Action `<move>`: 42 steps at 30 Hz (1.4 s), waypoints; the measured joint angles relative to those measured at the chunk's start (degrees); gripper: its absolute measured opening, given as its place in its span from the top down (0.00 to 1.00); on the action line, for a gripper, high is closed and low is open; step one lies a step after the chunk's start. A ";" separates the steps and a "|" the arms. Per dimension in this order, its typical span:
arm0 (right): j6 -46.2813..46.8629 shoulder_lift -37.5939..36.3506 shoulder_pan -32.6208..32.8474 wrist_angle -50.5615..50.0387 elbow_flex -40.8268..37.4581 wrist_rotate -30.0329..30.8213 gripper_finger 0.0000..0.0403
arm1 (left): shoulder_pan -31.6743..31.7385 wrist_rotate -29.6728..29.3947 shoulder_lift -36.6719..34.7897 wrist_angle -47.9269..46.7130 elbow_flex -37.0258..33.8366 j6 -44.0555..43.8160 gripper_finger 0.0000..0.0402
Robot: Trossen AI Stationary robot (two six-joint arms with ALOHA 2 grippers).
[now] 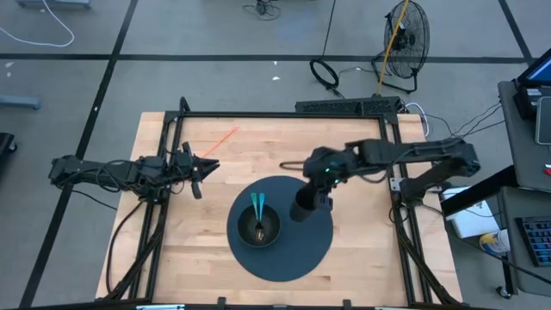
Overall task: Pick & Place Utensil
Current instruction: Put the black cup on the blue mat to the right of the black bowl
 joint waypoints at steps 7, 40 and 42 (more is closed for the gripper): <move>0.00 4.87 4.05 -0.21 0.30 5.58 1.00 | 0.00 0.20 -0.01 0.00 0.00 -0.69 0.84; -0.08 12.48 4.97 6.20 -4.53 5.31 1.00 | 0.00 0.82 0.01 -0.87 0.00 -1.98 0.84; -0.16 12.48 4.97 6.34 -4.53 5.30 1.00 | 0.00 0.83 -0.01 -0.87 0.00 -2.09 0.84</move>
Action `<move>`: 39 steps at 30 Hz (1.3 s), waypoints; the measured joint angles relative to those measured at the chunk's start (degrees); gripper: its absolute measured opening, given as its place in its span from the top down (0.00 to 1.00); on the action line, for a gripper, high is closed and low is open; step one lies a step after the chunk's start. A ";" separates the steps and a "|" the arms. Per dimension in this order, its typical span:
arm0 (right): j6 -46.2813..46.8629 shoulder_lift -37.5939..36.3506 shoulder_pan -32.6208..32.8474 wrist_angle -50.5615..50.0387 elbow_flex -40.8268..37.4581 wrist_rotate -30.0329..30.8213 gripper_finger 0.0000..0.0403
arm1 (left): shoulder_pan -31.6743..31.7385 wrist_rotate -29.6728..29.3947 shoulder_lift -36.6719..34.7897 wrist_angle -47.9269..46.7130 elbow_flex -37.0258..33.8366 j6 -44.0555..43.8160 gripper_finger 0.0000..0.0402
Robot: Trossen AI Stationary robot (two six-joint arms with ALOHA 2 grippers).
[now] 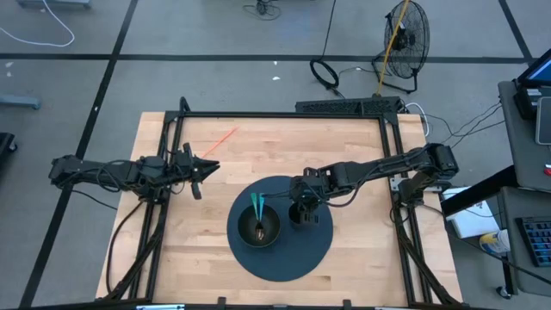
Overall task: Pick & Place Utensil
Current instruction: Put the black cup on the blue mat to the right of the black bowl, then put the orange straw into the black cup
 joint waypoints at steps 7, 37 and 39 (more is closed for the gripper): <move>0.17 0.00 0.00 0.02 -0.02 -0.02 1.00 | 0.00 0.13 0.00 0.02 0.00 -0.02 0.84; 0.58 -2.34 0.32 -0.69 -0.11 -0.04 0.73 | -0.02 0.18 0.02 0.07 0.00 -0.30 0.84; 0.73 -3.33 0.56 -0.47 -0.11 0.02 0.72 | -0.01 0.18 0.02 0.07 0.00 -0.30 0.84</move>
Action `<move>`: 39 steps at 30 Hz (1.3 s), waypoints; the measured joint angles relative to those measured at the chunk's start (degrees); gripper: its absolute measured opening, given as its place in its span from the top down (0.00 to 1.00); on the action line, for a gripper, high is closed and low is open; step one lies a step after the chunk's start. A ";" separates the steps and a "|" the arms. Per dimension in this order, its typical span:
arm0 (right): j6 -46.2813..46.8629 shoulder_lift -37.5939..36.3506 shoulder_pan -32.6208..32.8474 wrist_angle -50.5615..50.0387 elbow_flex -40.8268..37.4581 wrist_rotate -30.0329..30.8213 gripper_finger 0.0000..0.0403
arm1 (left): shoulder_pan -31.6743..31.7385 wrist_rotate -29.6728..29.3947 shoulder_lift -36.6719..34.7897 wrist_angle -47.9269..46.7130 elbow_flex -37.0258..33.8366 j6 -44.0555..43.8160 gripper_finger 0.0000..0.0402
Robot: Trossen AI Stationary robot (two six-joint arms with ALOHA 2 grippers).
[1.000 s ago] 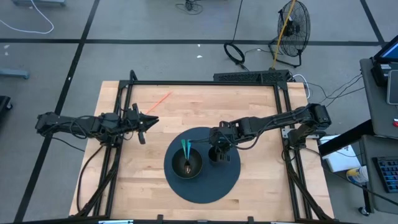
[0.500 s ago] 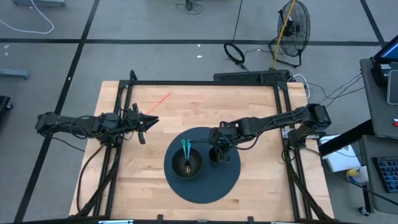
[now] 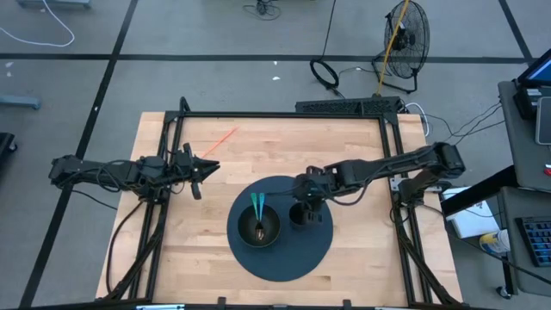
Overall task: Pick & Place Utensil
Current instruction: Put the orange straw into the black cup
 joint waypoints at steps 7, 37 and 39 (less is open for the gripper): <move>-0.05 -2.41 0.47 0.32 0.00 0.20 0.67 | 0.01 0.00 -0.02 0.04 0.00 0.02 0.84; -12.81 -18.22 0.45 3.05 0.00 12.16 0.63 | 23.21 5.09 30.48 -16.38 12.29 -20.36 0.84; -12.99 -18.23 0.45 2.35 -0.04 12.18 0.63 | 26.14 8.09 33.16 -17.47 14.15 -19.55 0.84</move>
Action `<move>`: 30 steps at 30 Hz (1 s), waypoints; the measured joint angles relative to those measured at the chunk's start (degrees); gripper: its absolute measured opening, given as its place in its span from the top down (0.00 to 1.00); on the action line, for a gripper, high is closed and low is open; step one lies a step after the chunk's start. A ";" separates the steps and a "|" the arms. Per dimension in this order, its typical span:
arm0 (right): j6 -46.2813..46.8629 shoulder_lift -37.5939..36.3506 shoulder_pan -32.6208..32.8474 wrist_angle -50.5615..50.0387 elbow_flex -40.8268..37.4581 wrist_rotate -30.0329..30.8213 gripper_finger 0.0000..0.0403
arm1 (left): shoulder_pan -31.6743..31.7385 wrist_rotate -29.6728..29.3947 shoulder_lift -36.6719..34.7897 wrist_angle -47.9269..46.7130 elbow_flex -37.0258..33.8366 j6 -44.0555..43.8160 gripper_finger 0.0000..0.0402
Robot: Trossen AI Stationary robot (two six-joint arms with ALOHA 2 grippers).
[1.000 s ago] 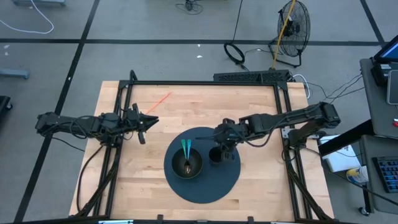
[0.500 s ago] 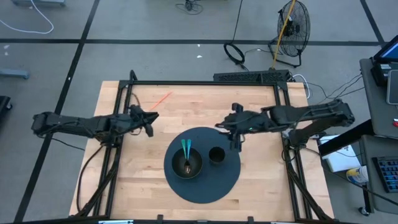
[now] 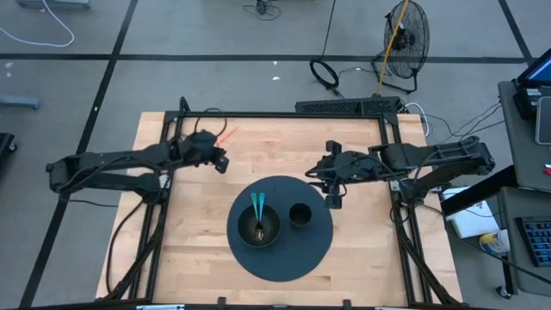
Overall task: Pick & Place Utensil
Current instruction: Put the orange straw into the black cup
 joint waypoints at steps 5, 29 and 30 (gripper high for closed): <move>-2.76 -0.66 0.00 1.33 -1.75 -0.02 0.63 | 5.44 6.54 7.45 -2.06 6.13 4.36 0.84; -3.09 -5.32 0.42 4.40 -4.68 -0.26 0.64 | 21.86 14.17 29.28 -31.80 25.54 25.47 0.77; -3.09 -5.34 0.41 4.42 -4.68 -0.25 0.64 | 22.06 13.86 29.54 -31.88 25.54 25.47 0.74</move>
